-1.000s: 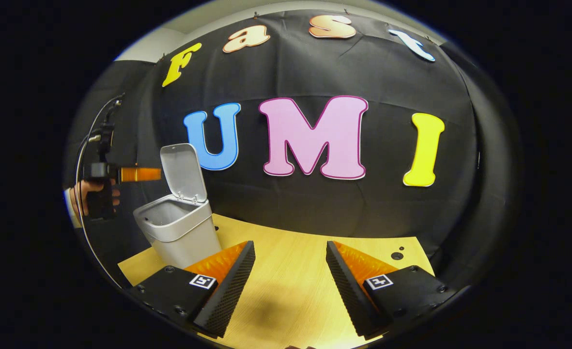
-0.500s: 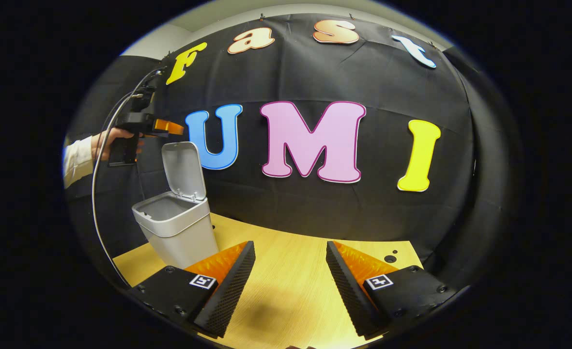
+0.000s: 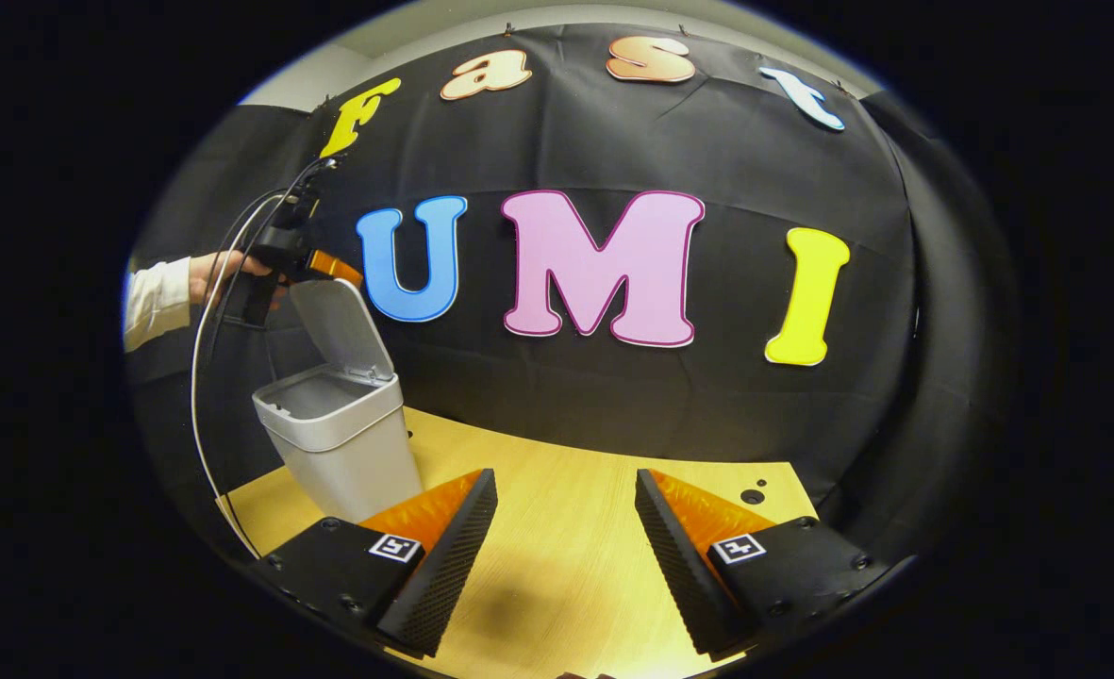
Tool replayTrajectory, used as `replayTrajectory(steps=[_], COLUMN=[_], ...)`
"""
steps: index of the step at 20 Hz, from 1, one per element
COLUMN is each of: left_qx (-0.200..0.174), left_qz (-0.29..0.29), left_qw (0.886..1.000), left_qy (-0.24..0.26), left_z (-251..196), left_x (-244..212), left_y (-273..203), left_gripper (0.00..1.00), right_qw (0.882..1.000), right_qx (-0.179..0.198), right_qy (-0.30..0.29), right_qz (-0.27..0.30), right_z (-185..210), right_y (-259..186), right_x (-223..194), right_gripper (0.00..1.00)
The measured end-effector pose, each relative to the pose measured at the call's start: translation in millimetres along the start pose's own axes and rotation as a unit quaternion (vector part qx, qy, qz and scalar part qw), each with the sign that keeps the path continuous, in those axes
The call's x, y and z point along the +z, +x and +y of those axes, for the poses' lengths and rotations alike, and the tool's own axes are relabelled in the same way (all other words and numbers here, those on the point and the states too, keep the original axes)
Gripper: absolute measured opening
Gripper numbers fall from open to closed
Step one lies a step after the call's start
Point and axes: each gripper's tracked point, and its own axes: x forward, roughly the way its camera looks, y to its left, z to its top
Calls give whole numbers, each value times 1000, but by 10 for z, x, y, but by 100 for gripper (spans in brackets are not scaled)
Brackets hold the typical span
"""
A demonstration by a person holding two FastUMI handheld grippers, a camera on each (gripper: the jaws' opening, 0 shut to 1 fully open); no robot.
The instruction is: Press the lid of the desktop garbage bin to open it, pick up the crumpled paper on the desktop and throw it into the bin, then pick up the pop can on the desktop and drop it into the bin, and finally close the garbage bin lid.
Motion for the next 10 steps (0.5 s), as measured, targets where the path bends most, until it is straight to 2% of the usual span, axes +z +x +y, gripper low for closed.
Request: replayTrajectory(steps=[4,9,10], left_qx=[-4,-15,-21], left_qz=[13,28,31], left_qw=[1000,999,999], left_qy=[-22,-5,-5], left_z=[-1,-127,-175], left_x=[-308,-720,-805], left_y=[-301,-574,-641], left_gripper=[97,97,94], right_qw=[1000,1000,1000], right_qx=[9,25,27], right_qy=[1,-4,-6], right_qz=[0,-2,-1], right_z=[57,253,281], right_y=[45,187,184], right_x=[46,112,107], right_gripper=[95,95,95])
